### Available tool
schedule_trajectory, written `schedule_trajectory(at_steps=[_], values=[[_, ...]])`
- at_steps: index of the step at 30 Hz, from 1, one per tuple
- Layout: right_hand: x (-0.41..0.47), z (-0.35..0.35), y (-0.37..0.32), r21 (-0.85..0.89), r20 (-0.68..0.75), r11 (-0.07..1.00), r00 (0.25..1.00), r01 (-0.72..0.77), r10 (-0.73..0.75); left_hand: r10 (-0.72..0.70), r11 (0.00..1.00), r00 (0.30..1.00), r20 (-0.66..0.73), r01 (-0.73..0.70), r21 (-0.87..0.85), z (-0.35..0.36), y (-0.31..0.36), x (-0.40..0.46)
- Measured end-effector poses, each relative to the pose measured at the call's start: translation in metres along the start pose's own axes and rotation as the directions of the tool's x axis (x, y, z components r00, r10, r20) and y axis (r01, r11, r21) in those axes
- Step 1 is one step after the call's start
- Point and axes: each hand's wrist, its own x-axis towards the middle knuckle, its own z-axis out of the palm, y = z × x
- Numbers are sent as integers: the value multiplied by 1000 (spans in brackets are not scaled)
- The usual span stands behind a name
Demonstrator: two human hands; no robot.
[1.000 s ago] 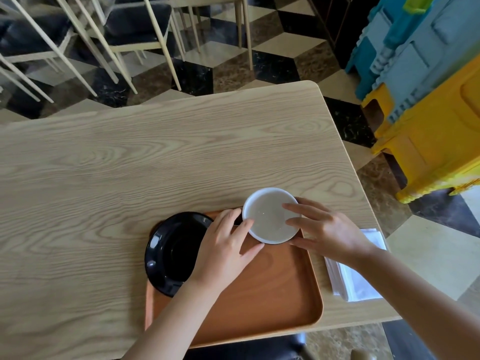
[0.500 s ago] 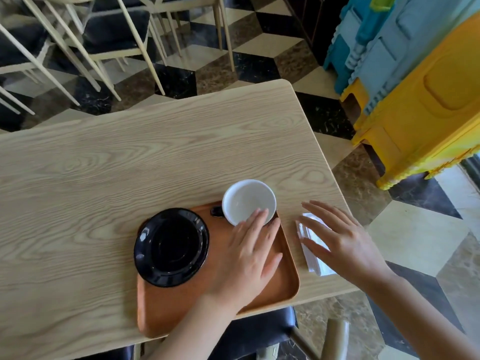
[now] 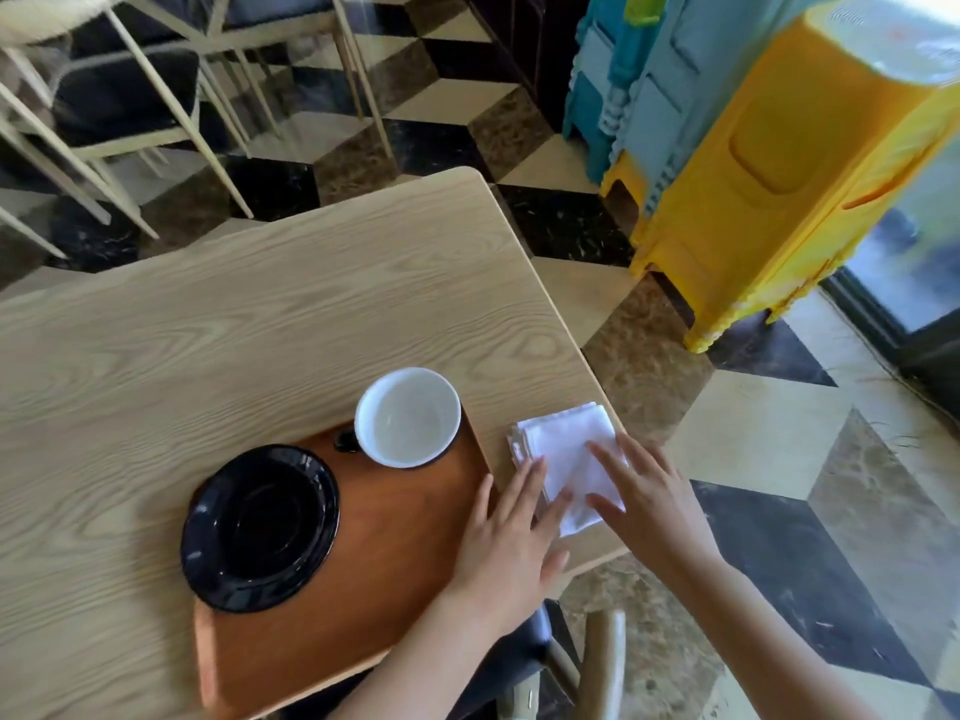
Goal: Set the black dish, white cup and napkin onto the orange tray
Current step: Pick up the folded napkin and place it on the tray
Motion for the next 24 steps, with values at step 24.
schedule_trajectory(at_steps=[24], values=[[-19, -40, -59, 710, -69, 704, 997, 26, 33, -560, -210, 788, 257, 164, -964, -31, -19, -59]])
